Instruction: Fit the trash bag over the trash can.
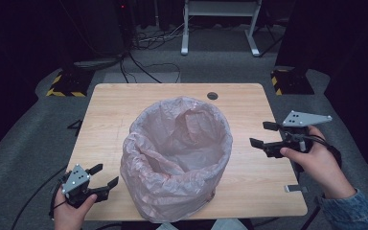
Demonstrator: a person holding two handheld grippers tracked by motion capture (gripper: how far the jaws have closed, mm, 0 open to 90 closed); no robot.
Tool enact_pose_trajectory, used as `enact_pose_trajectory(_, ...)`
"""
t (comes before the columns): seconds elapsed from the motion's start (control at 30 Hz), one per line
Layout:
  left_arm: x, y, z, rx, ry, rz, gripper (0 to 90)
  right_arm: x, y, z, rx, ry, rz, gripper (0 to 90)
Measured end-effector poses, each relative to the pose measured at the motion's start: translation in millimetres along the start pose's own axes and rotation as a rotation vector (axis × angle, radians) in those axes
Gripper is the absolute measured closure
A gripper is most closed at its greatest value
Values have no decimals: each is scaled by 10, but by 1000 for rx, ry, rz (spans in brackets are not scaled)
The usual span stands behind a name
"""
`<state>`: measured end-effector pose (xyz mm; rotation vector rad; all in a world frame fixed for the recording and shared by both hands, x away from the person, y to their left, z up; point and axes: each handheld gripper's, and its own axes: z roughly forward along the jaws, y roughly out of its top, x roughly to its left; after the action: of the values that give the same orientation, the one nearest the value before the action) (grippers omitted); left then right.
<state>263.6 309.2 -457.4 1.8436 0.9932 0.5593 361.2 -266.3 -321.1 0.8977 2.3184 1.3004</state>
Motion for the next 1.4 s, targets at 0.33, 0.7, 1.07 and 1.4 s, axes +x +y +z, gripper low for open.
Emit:
enact_pose_trajectory(0.33, 0, -29, 30, 19, 4, 7, 234, -99, -370, 137, 40, -36, 41, 194)
enact_pose_trajectory(0.7, 19, -68, 42, 34, 13, 8, 233, -146, -715, 283, 66, -51, 93, 193)
enact_pose_trajectory(1.07, 16, -100, 128, 58, 3, 9, 233, -177, -1091, 388, 107, -57, 132, 189)
enact_pose_trajectory(1.4, 35, -147, 187, 96, 16, -5, 238, -201, -1430, 464, 141, -79, 171, 179)
